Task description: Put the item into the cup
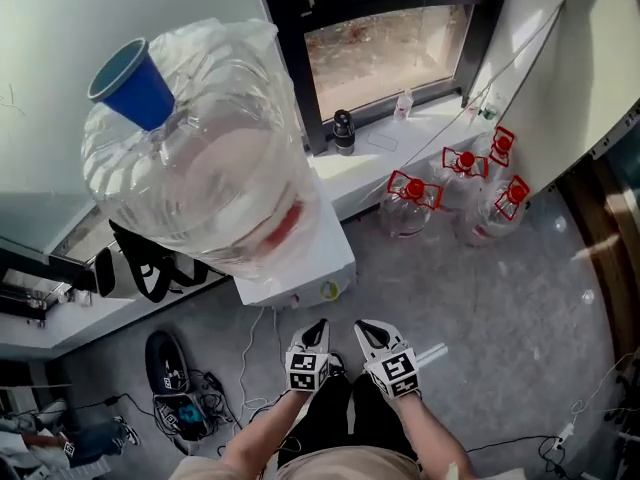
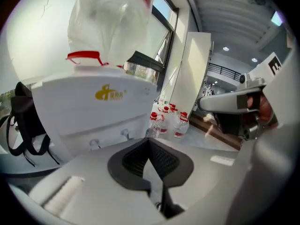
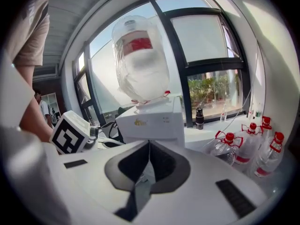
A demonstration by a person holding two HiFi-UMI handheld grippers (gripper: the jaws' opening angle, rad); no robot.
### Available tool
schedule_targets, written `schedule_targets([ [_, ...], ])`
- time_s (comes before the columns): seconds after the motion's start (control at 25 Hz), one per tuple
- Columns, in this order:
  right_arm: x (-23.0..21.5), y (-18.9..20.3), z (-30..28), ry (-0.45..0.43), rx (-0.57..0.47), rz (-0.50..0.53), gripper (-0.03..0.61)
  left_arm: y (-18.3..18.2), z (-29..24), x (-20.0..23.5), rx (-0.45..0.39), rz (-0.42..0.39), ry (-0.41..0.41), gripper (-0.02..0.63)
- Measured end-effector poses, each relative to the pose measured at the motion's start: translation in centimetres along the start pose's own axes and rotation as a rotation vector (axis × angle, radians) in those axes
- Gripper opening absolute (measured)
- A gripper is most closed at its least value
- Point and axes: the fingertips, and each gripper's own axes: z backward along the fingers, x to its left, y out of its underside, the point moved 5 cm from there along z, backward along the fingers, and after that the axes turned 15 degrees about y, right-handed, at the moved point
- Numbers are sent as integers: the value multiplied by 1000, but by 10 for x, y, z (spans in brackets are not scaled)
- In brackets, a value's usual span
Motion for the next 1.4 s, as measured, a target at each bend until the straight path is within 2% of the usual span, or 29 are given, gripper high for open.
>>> schedule_targets([
  [0.2,7,-45,29,20,-41,31,12,-52,41,-21,-95,11,-13,8],
  [0.36,12,-83,47,7,-92,94,12,-103,64,-39,-169,-81,-28,8],
  [0.68,25,-147,78,-31,-209,148,12,-188,111,-64,-304,-217,-69,8],
  [0.8,31,-177,91,-38,-274,175,12,-211,132,-71,-338,-262,-87,8],
  [1.04,33,-237,126,-9,-406,228,12,-250,170,-92,-415,-302,-100,8],
  [1.2,34,-256,141,15,-459,245,12,-267,190,-102,-457,-357,-120,8],
  [1.4,35,-266,161,12,-481,213,12,-277,201,-107,-490,-395,-146,8],
])
